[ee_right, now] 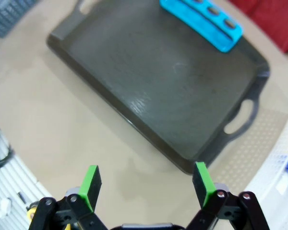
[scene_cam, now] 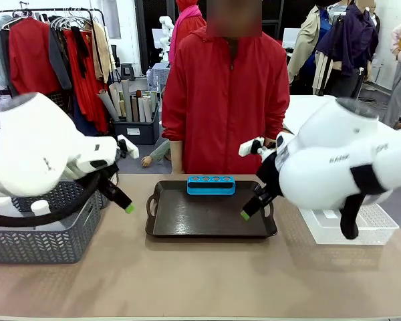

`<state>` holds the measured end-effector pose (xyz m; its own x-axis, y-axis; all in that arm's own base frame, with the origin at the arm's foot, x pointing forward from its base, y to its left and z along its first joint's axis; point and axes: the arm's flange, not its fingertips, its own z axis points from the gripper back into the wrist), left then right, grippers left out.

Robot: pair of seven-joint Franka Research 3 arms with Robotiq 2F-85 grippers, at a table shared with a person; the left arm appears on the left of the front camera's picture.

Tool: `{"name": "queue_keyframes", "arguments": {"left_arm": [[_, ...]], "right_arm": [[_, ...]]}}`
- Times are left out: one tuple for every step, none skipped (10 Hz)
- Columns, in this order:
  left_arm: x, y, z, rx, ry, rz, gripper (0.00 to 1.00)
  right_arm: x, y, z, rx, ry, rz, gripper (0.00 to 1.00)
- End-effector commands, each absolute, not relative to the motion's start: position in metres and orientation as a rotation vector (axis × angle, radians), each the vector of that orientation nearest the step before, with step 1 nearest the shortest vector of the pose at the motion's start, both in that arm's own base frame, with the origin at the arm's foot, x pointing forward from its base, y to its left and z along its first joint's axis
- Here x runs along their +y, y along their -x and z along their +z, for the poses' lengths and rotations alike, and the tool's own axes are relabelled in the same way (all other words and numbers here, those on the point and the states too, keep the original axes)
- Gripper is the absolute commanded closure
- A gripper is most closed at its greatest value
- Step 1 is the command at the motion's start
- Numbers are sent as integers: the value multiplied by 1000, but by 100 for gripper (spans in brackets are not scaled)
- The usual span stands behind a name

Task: Prepare the laboratory tools.
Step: Pick up one Small flask and place it on the Handle tray.

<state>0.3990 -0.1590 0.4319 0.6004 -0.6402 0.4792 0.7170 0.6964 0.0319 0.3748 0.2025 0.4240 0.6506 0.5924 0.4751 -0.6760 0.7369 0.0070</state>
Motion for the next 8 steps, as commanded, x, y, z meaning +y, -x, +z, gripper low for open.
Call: {"name": "queue_keyframes", "arguments": {"left_arm": [[-140,-401,468,-533,252,-880,0],[-138,-399,490,-554,271,-925,0],[-132,-404,509,-583,262,-950,0],[-127,-408,524,-594,279,-954,0],[-121,-413,536,-610,290,-960,0],[-117,-418,548,-620,276,-963,0],[-113,-423,561,-632,262,-959,0],[-110,-429,572,-644,255,-960,0]], "right_arm": [[194,-377,464,-453,-268,773,0],[193,-377,486,-459,-287,775,0],[189,-382,509,-479,-308,779,0],[182,-389,528,-477,-337,818,0],[175,-398,547,-493,-337,810,0],[167,-406,565,-518,-354,809,0],[155,-415,582,-547,-353,805,0],[145,-421,594,-565,-354,795,0]]}}
